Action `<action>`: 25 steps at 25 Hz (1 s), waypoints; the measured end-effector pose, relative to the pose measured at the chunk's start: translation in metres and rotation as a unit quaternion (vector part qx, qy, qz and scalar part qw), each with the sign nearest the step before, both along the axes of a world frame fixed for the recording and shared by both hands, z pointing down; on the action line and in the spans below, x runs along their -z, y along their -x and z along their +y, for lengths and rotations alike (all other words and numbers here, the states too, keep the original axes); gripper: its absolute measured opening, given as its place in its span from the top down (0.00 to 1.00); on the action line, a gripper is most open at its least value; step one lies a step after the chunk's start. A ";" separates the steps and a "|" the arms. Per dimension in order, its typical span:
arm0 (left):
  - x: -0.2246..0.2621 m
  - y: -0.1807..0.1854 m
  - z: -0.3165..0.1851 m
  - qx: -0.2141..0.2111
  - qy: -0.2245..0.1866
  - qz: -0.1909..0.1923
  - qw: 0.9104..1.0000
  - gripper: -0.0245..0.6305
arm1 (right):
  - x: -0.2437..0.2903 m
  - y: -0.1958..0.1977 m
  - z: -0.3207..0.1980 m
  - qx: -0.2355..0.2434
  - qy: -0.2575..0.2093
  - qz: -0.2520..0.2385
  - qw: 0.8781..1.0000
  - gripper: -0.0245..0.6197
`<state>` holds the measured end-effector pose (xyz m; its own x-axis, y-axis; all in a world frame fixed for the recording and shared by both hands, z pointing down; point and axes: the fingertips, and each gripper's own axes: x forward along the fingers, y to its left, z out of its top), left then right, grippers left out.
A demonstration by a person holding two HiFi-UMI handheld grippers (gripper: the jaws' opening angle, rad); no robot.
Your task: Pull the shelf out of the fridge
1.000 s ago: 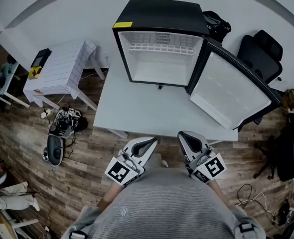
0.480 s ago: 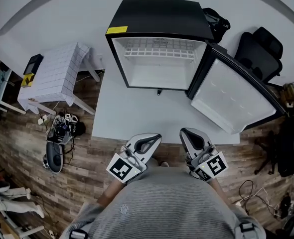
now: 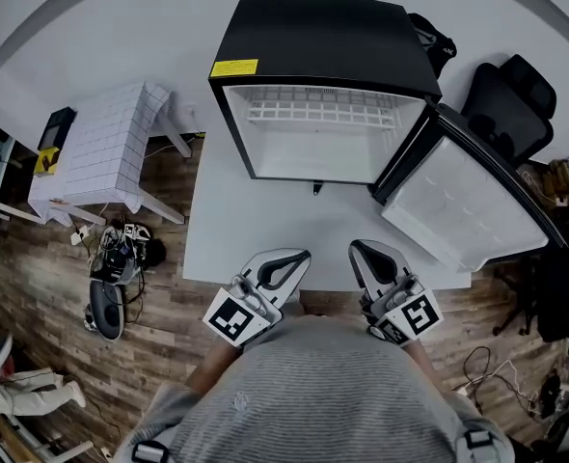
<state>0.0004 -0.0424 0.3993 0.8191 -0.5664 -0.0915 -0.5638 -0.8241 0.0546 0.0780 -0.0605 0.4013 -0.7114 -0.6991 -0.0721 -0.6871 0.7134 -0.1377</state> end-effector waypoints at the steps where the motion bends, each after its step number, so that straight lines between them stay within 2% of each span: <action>1: 0.000 0.002 -0.005 -0.002 -0.001 -0.001 1.000 0.95 | 0.000 0.001 -0.005 -0.003 -0.001 0.001 1.000 0.94; 15: 0.003 0.034 -0.052 -0.032 0.000 0.007 0.999 0.95 | 0.005 0.033 -0.053 -0.033 -0.008 -0.002 0.999 0.94; 20: 0.003 0.037 -0.061 -0.051 0.001 0.005 0.999 0.95 | 0.005 0.035 -0.062 -0.056 -0.006 -0.008 0.998 0.94; 25: 0.007 0.032 -0.067 -0.055 -0.001 0.010 0.998 0.95 | 0.005 0.034 -0.065 -0.055 -0.003 -0.001 0.998 0.94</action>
